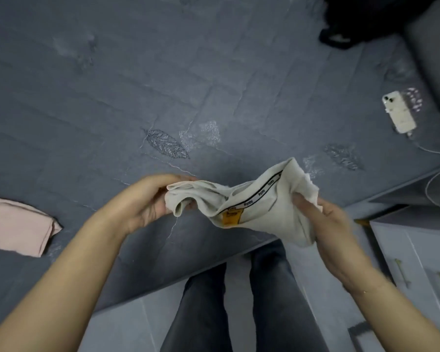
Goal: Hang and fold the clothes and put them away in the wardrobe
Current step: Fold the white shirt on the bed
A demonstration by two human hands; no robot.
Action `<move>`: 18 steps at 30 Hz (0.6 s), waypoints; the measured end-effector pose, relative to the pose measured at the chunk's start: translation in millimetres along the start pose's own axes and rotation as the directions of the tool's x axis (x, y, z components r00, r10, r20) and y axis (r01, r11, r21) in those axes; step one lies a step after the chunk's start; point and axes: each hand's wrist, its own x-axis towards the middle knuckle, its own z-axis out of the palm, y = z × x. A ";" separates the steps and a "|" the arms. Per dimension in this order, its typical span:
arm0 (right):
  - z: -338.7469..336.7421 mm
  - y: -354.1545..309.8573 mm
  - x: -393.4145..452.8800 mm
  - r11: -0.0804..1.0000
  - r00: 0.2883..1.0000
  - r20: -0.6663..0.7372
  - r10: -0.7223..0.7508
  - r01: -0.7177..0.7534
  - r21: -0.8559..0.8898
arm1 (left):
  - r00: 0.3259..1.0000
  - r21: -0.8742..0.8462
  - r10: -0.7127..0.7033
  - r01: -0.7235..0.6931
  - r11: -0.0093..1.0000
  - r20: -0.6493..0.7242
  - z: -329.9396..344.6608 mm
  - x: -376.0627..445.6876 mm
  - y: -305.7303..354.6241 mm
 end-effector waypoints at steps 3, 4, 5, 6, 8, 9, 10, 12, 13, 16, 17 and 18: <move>-3.9 -25.6 11.3 0.999 0.999 0.028 0.031 -0.032 0.032 | 1.000 -0.172 0.002 -0.004 0.985 -0.012 10.2 -1.8 24.6; -3.0 -28.7 26.1 0.999 0.999 0.013 0.038 -0.038 0.034 | 0.999 -0.182 -0.004 -0.004 0.983 -0.043 11.7 5.8 30.9; -2.0 -27.8 46.9 0.998 0.998 -0.026 0.048 -0.047 0.035 | 0.997 -0.194 -0.009 -0.005 0.981 -0.072 12.4 17.6 34.2; -1.4 -23.5 71.5 0.998 0.995 -0.077 0.064 -0.061 0.032 | 0.995 -0.219 -0.005 -0.016 0.976 -0.097 12.6 33.3 34.7; 0.4 -6.8 123.2 0.993 0.984 -0.132 0.121 -0.118 0.028 | 0.989 -0.322 0.016 -0.065 0.945 -0.150 9.2 70.6 27.8; 0.6 6.3 145.6 0.987 0.977 -0.134 0.163 -0.163 0.013 | 0.979 -0.368 0.026 -0.100 0.925 -0.202 5.2 88.8 20.1; 0.1 22.5 163.0 0.976 0.967 -0.138 0.212 -0.217 -0.018 | 0.964 -0.385 0.030 -0.135 0.913 -0.265 -0.3 106.1 9.5; -3.2 60.7 182.6 0.948 0.940 -0.177 0.292 -0.310 -0.079 | 0.922 -0.283 0.046 -0.165 0.945 -0.384 -14.6 134.8 -19.8; -4.4 79.6 184.2 0.935 0.926 -0.203 0.319 -0.343 -0.091 | 0.897 -0.158 0.052 -0.133 0.979 -0.438 -21.1 143.3 -38.1; -3.5 129.9 159.8 0.904 0.905 -0.227 0.359 -0.398 -0.158 | 0.808 0.209 0.085 0.048 0.977 -0.583 -37.8 146.8 -102.1; -2.7 145.1 147.7 0.894 0.906 -0.235 0.352 -0.400 -0.201 | 0.792 0.281 0.108 0.083 0.956 -0.600 -42.6 142.3 -120.5; -1.1 158.3 135.0 0.886 0.907 -0.247 0.340 -0.397 -0.238 | 0.785 0.343 0.130 0.110 0.933 -0.606 -47.7 137.2 -136.7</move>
